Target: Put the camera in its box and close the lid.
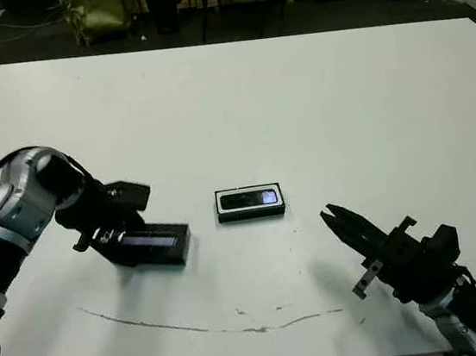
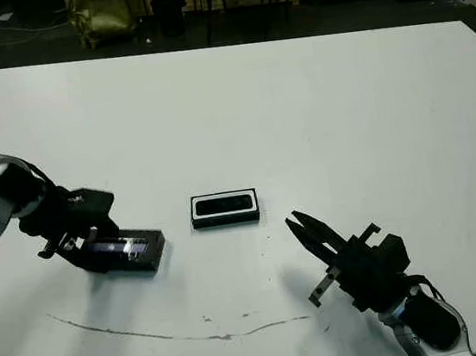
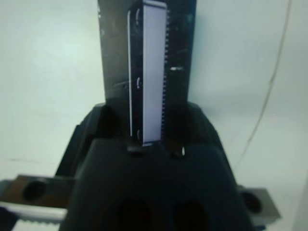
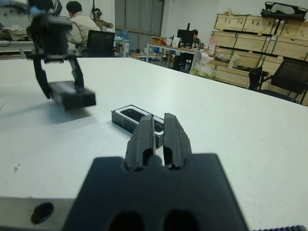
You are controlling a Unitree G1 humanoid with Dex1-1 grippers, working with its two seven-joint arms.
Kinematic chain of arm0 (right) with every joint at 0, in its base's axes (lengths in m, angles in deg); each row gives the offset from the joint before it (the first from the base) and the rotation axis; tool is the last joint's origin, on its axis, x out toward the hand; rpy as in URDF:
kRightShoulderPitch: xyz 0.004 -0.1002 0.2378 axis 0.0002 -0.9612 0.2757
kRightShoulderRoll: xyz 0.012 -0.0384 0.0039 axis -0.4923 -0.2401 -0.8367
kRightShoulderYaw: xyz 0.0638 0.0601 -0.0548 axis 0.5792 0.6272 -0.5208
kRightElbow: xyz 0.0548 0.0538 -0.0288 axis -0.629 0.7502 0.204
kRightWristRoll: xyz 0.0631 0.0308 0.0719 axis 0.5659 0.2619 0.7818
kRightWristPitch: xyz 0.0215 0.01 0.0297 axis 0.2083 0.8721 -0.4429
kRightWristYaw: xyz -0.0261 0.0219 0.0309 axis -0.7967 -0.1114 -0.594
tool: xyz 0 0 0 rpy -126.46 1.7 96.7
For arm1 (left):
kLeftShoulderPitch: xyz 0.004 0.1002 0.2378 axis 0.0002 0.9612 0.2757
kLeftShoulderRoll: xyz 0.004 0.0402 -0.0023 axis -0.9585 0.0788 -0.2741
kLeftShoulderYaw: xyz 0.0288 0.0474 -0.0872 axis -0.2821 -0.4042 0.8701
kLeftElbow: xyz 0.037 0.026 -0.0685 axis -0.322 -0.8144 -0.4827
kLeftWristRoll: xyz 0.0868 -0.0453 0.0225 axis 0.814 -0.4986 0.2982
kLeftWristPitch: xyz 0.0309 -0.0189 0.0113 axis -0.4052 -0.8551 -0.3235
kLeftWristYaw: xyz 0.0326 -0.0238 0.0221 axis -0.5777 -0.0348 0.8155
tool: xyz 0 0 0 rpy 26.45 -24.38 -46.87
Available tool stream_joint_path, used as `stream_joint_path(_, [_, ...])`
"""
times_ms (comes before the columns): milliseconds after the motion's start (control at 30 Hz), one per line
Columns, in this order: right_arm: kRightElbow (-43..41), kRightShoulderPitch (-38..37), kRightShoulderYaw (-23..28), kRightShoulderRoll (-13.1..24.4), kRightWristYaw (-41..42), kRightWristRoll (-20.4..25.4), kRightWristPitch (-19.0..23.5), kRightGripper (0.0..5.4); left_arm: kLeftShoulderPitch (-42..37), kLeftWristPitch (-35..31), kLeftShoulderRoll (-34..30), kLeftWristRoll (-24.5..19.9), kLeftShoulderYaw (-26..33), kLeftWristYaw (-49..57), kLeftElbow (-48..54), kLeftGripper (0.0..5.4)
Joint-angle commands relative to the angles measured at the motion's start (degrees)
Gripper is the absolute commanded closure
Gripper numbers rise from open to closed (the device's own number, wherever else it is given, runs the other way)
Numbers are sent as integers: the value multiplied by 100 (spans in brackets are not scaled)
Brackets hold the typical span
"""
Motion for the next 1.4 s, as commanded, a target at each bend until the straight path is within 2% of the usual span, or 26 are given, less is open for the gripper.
stream_joint_path(33, [67,-18,-34,4,-40,-86,60,540,-308,-570,-183,-310,-22,-20,224,313])
stream_joint_path(100, [99,1,-57,-11,-43,-95,36,540,-439,-762,-136,-334,110,-12,316,313])
stream_joint_path(267, [-5,-13,-76,14,-144,-150,206,540,-720,-1803,114,-444,342,337,470,313])
stream_joint_path(367, [-77,-13,-78,31,-189,-171,301,540,-819,-2075,264,-474,413,577,548,313])
stream_joint_path(800, [-198,27,-148,-4,-301,-232,551,540,-1508,-2298,940,100,-303,1006,3,313])
stream_joint_path(1133, [-266,-53,-173,6,-367,-313,500,540,-1794,-2050,1533,244,-561,1022,-646,313])
stream_joint_path(1400, [-151,-24,-193,-64,-344,-297,408,540,-1851,-2449,1871,210,-637,949,-752,313])
